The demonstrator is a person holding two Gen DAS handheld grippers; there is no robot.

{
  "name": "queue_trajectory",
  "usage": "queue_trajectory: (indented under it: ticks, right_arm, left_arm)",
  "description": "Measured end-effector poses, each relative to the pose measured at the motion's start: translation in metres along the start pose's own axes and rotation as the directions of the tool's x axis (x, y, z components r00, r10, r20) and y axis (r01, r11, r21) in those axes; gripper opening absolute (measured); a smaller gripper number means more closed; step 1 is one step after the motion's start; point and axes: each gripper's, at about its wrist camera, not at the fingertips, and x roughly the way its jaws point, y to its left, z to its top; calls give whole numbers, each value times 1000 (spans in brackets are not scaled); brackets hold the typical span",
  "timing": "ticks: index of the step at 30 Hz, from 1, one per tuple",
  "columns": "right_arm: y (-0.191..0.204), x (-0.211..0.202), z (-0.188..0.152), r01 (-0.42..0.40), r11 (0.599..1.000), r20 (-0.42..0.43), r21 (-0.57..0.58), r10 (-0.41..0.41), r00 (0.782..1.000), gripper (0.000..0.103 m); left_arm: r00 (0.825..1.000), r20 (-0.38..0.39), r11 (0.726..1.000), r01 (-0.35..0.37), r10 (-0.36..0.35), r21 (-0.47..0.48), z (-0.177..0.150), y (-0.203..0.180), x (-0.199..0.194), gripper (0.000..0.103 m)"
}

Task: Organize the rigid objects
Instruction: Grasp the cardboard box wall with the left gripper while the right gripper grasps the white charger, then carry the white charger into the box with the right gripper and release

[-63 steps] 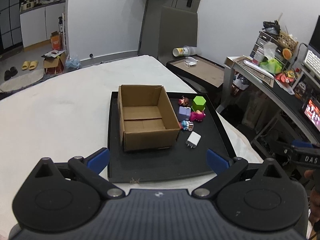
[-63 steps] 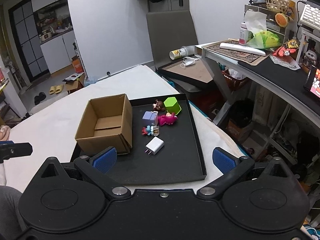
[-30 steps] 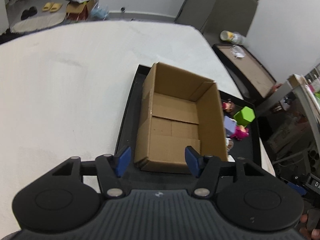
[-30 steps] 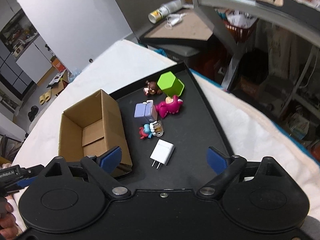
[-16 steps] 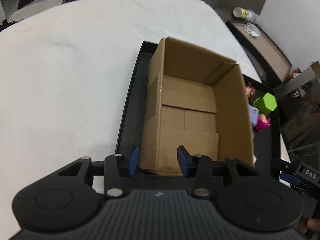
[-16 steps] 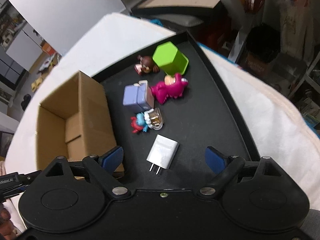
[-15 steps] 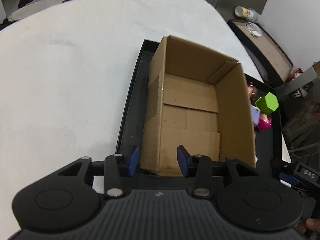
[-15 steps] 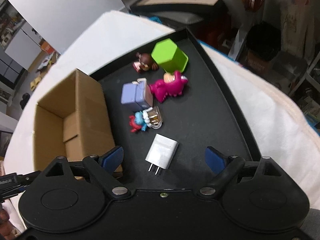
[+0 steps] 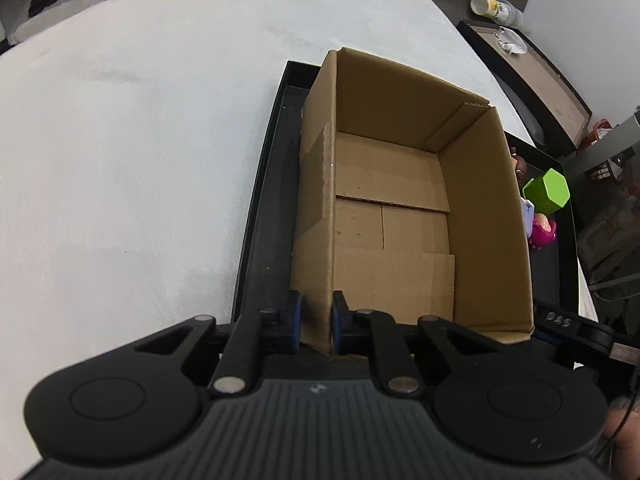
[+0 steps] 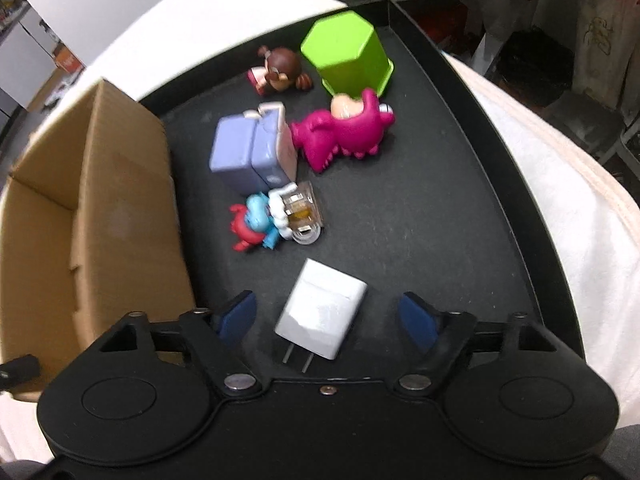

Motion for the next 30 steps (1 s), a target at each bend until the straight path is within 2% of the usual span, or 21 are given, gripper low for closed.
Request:
queue_trajectory:
  ticks: [3,4,10,16,24,30]
  right_arm:
    - [-4,2,-10,15,1000,5,-9,-15,1000,55]
    - [-4,0,-13,25,1000,20,-18,-25,999,36]
    - [-17,-12,-35,24,1000,36,-7,-24,999,36]
    - [-16,-30,-55,15,1000,81,-23,-13,997,36]
    - [9,-64,-46,18,998,147,-63,-8,989,36]
    - [31,-86,-36,22,993,199,-114,1,980,36]
  left_arm:
    - [1000,19,999,12,-13,32,-5,0,-3,13]
    - [1000,23,999,15,-16,33,-6,1,-3,13]
    - [997,65,998,31,-34,56,-23,5,-9,13]
    - [995,75,997,71,-73,33,-30,17,-12,14]
    - [991,73,993,117,-116,-5,-32,32,-14,14]
    - [989,77,992,128,-129,23,-36,33,-16,15]
